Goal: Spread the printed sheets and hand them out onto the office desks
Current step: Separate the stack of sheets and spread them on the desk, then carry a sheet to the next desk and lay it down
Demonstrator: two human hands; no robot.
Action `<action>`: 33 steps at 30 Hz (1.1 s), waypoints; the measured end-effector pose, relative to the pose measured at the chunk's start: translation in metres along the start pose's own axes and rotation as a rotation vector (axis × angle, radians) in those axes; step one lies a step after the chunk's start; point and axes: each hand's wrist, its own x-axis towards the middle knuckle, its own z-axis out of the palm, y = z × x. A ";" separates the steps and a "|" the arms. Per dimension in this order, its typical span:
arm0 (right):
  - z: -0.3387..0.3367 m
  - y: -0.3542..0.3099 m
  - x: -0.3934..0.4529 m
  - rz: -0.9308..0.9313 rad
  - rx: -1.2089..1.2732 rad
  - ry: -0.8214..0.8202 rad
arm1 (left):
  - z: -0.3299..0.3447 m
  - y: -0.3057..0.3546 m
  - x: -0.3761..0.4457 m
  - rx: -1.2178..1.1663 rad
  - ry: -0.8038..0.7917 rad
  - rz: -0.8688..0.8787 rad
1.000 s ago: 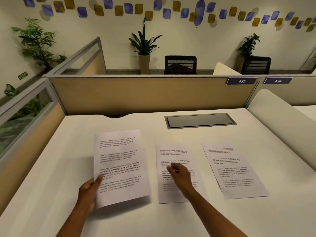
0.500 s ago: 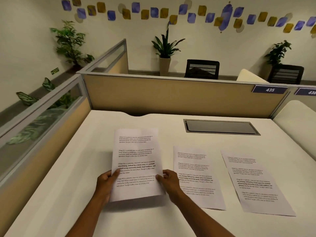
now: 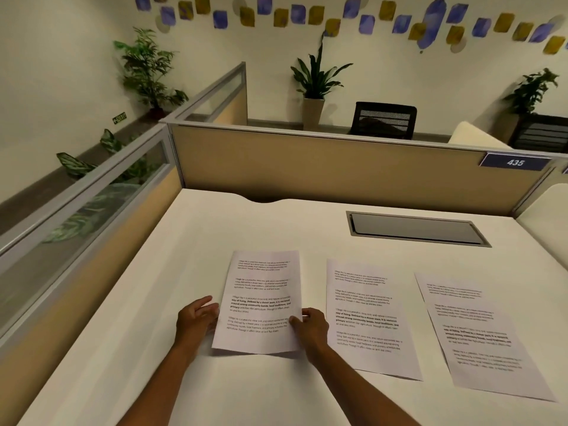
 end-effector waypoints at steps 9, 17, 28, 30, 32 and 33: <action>-0.006 -0.001 -0.009 -0.104 -0.205 0.029 | -0.001 0.001 0.000 0.126 0.022 0.057; -0.035 0.006 -0.007 -0.274 -0.337 0.216 | 0.040 0.015 -0.014 0.319 0.049 0.208; -0.140 0.043 0.014 -0.361 -0.551 0.512 | 0.154 0.015 -0.029 0.631 -0.282 0.528; -0.164 0.052 0.014 -0.309 -0.561 0.535 | 0.178 0.013 -0.034 0.674 -0.349 0.531; -0.189 0.063 0.014 -0.242 -0.567 0.567 | 0.204 0.010 -0.040 0.719 -0.425 0.554; -0.201 0.068 0.014 -0.213 -0.578 0.588 | 0.218 0.009 -0.044 0.741 -0.461 0.571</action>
